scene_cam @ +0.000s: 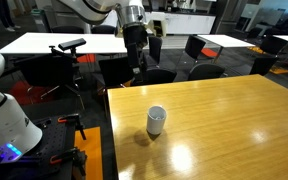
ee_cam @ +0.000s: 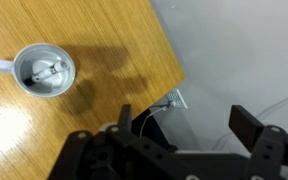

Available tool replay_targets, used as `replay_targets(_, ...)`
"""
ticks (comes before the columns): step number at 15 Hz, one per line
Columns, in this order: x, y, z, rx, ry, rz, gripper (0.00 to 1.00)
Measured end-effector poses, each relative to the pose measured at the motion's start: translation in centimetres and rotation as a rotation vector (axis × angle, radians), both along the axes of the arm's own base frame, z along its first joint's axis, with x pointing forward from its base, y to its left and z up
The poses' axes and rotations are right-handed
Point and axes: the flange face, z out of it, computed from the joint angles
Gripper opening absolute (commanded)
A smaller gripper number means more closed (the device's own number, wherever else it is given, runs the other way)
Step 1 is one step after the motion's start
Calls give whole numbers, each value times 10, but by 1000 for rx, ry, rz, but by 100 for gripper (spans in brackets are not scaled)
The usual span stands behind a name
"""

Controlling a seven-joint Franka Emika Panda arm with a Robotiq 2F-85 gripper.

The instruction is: Put the marker into the mug.

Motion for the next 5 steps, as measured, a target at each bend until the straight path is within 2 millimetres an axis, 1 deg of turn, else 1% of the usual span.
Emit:
replay_targets(2, -1, -9, 1, 2, 25, 19, 100)
replay_targets(5, -1, -6, 0, 0, 28, 23, 100)
